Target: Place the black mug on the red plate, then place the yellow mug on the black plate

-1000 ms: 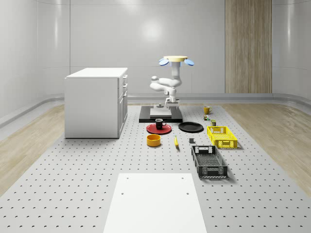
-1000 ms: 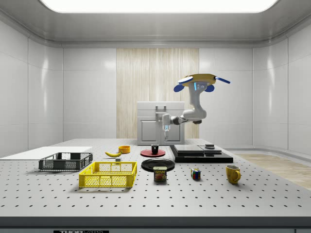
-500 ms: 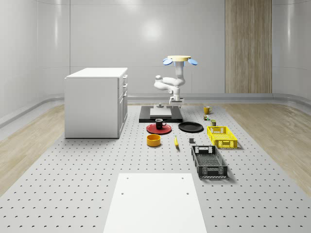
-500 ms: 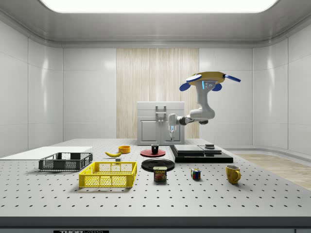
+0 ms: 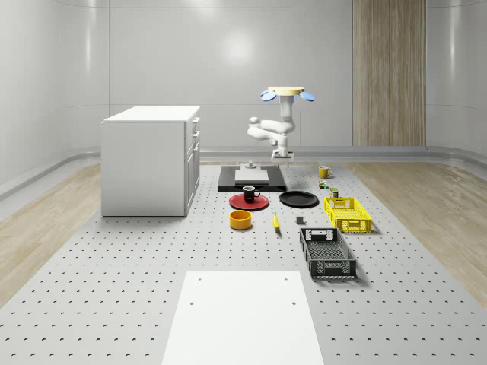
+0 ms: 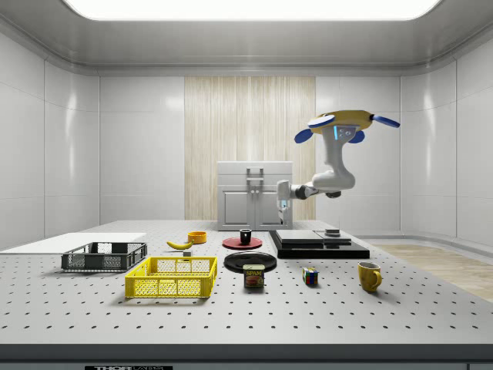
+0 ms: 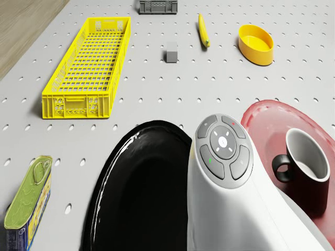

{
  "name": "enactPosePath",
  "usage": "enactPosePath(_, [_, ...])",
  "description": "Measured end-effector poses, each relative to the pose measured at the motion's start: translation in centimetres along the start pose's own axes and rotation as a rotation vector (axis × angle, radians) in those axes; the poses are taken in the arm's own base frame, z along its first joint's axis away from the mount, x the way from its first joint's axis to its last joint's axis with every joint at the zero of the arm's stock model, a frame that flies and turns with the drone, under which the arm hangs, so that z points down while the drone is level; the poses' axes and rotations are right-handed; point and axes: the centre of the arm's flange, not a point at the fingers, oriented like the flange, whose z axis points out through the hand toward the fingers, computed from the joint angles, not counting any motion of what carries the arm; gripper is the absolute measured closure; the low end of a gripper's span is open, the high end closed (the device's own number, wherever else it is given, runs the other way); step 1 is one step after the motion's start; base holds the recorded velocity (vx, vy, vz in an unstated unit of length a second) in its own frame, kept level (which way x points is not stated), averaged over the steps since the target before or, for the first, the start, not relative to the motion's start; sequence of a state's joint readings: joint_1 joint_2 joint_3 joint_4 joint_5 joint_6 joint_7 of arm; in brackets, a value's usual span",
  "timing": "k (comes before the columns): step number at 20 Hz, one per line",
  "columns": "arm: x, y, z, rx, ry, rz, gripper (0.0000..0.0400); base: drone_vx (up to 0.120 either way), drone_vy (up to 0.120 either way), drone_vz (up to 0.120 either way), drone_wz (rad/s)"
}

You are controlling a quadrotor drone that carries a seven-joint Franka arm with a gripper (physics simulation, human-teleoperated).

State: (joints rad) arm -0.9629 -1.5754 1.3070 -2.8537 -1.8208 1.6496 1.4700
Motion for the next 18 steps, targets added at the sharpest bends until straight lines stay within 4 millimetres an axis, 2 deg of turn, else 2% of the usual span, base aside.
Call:
enactPosePath(4, [0.0,0.0,0.0,0.0,0.0,0.0,0.0,-0.12,0.12,0.0,0.0])
enactPosePath(14, [0.0,0.0,0.0,0.0,0.0,0.0,0.0,0.0,0.12,0.0,0.0])
enactPosePath(18, [0.0,0.0,0.0,0.0,0.0,0.0,0.0,-0.1,0.12,0.0,0.0])
